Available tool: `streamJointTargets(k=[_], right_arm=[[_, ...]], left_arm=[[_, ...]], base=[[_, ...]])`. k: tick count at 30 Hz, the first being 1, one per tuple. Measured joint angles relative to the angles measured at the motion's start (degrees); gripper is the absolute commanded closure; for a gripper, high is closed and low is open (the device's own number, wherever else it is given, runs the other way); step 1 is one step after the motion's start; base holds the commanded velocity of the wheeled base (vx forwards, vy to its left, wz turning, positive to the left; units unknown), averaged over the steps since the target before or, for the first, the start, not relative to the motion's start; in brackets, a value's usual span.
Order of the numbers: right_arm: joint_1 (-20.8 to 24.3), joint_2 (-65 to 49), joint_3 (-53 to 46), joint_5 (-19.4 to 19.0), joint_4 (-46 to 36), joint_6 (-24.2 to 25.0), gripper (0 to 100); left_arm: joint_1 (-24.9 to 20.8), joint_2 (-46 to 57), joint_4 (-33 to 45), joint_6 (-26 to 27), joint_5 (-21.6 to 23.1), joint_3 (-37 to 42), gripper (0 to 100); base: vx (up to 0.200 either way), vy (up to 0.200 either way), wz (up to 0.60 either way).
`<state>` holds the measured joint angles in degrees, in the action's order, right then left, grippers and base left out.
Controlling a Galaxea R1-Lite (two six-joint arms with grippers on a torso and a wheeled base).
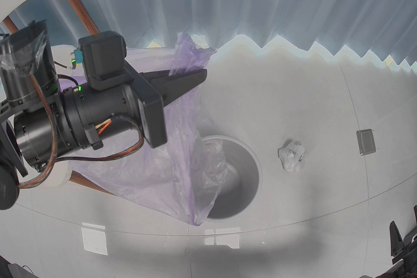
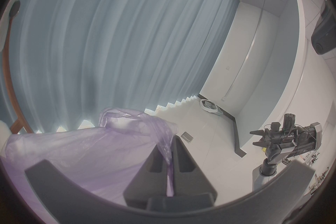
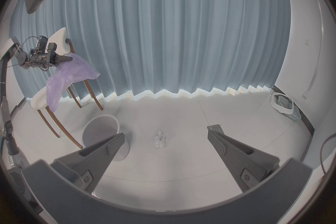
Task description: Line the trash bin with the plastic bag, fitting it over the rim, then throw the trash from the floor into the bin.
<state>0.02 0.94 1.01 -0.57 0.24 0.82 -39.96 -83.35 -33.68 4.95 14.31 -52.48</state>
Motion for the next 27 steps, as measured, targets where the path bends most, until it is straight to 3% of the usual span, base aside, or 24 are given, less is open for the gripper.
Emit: streamJointTargets(k=[6,27], right_arm=[[0.0,0.0,0.0,0.0,0.0,0.2,0],[0.0,0.0,0.0,0.1,0.1,0.1,0]], left_arm=[[-0.2,-2.1,-1.4,-0.9,0.0,-1.2,100],[-9.5,-5.0,-1.3,-2.3,-0.9,-4.9,100]], base=[[0.0,0.0,0.0],[0.0,0.0,0.0]])
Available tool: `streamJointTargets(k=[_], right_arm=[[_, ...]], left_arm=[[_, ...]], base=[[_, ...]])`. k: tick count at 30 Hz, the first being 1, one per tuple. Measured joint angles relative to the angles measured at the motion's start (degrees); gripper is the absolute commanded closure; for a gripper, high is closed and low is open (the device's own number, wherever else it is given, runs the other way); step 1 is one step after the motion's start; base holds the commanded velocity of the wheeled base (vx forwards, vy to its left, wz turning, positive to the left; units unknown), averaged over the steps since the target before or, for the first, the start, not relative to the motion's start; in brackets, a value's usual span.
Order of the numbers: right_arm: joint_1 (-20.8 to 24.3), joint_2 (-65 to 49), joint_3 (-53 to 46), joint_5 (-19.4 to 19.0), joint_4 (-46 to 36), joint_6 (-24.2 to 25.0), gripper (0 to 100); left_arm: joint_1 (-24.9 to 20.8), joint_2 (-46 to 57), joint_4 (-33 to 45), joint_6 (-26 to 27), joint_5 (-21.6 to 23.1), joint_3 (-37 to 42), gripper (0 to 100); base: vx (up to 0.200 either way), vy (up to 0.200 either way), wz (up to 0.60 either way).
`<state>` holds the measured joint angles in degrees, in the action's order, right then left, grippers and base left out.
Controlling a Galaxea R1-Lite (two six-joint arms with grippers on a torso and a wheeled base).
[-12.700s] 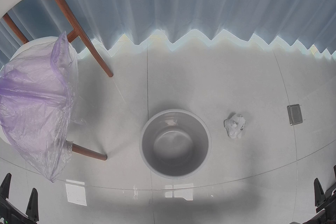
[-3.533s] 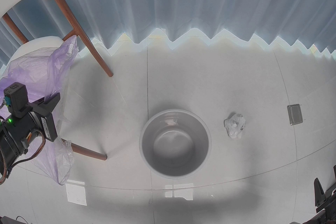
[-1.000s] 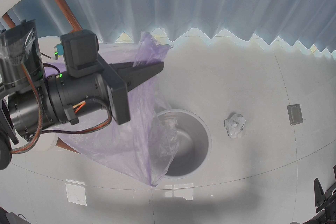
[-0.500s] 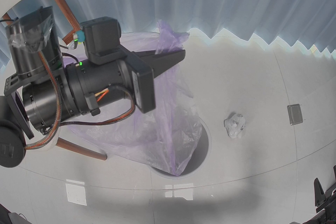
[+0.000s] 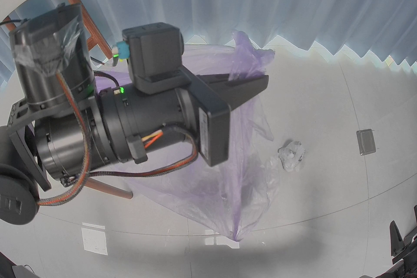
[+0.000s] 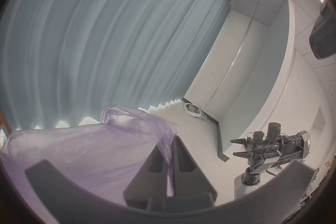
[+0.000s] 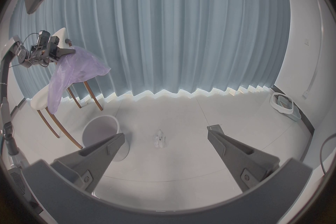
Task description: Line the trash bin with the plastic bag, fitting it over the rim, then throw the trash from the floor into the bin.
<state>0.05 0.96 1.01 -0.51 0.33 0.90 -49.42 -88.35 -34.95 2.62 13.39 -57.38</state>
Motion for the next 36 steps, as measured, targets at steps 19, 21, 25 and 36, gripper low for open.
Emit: streamJointTargets(k=[19,21,25,36], right_arm=[[0.0,0.0,0.0,0.0,0.0,0.0,0],[0.0,0.0,0.0,0.0,0.0,0.1,0],[0.0,0.0,0.0,0.0,0.0,0.1,0],[0.0,0.0,0.0,0.0,0.0,0.1,0]], left_arm=[[-2.7,0.1,0.1,0.5,-1.7,0.4,100],[-2.6,0.2,0.2,0.5,-1.7,0.5,100],[-2.6,0.3,0.3,0.6,-1.8,0.5,100],[-3.6,1.3,0.4,0.9,-4.4,1.5,100]], base=[[0.0,0.0,0.0],[0.0,0.0,0.0],[0.0,0.0,0.0],[0.0,0.0,0.0]])
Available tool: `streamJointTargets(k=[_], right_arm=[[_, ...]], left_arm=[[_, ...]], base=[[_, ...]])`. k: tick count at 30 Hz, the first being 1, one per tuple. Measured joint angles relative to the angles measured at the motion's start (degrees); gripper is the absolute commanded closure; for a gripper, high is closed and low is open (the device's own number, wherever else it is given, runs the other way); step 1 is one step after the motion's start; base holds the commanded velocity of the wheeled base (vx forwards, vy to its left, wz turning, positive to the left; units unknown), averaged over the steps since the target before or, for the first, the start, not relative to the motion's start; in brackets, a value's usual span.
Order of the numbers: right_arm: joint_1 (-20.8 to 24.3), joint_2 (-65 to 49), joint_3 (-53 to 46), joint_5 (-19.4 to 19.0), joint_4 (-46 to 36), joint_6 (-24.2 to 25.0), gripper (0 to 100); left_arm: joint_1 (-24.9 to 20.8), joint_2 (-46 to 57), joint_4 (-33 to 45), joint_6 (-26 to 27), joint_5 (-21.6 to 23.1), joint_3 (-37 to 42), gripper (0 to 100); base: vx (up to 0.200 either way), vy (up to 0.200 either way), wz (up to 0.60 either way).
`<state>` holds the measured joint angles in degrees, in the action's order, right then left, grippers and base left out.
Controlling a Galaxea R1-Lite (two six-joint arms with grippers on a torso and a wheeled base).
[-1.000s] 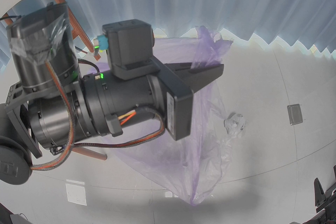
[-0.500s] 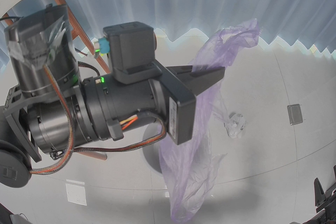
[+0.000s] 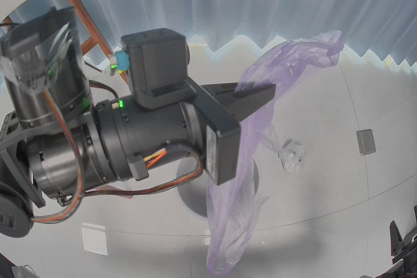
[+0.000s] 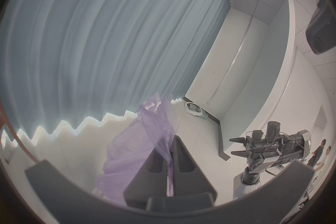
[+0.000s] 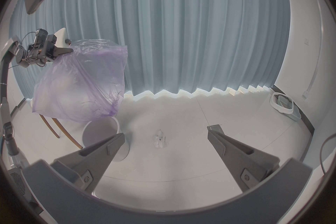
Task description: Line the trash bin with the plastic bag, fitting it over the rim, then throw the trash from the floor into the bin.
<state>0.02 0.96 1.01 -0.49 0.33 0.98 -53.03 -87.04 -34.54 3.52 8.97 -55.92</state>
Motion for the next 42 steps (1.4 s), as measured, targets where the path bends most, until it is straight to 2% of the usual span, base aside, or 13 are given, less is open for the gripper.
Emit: streamJointTargets(k=[14,42], right_arm=[[0.0,0.0,0.0,0.0,0.0,0.1,0],[0.0,0.0,0.0,0.1,0.0,0.2,0]], left_arm=[[-2.8,5.0,0.1,0.3,-1.0,5.7,100],[-4.0,6.3,0.0,3.3,-1.1,5.8,100]], base=[[0.0,0.0,0.0],[0.0,0.0,0.0]])
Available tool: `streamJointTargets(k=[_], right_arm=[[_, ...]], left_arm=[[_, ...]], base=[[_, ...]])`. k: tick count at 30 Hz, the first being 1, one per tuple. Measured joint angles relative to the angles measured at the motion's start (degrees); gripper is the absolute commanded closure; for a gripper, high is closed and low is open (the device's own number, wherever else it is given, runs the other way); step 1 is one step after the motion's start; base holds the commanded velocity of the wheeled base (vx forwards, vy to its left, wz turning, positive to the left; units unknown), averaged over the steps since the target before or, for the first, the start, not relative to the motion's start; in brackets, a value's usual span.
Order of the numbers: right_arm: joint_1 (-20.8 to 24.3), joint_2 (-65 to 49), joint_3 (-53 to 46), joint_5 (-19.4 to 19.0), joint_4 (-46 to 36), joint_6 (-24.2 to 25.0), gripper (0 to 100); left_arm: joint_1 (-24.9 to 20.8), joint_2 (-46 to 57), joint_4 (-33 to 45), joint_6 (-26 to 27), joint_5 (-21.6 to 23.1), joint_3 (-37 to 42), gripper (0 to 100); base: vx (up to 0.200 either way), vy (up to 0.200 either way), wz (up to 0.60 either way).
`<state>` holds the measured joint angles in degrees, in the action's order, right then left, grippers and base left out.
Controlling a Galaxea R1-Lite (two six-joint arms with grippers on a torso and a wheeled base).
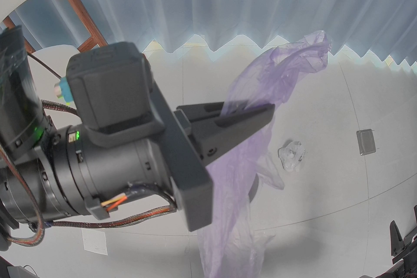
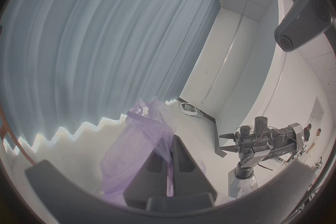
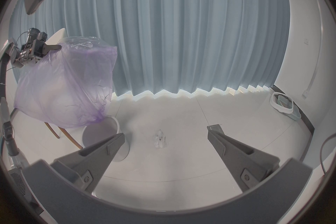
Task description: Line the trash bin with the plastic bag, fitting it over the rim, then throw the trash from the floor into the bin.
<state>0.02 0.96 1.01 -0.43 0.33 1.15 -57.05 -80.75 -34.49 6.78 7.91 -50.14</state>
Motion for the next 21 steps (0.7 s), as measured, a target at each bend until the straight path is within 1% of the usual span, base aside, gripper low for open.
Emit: streamJointTargets(k=[8,21], right_arm=[[0.0,0.0,0.0,0.0,0.0,0.0,0],[0.0,0.0,0.0,0.0,0.0,0.0,0]], left_arm=[[0.1,-0.2,-0.1,0.0,0.1,1.0,100],[1.1,-0.3,-0.5,-0.1,0.1,5.8,100]], base=[[0.0,0.0,0.0],[0.0,0.0,0.0]])
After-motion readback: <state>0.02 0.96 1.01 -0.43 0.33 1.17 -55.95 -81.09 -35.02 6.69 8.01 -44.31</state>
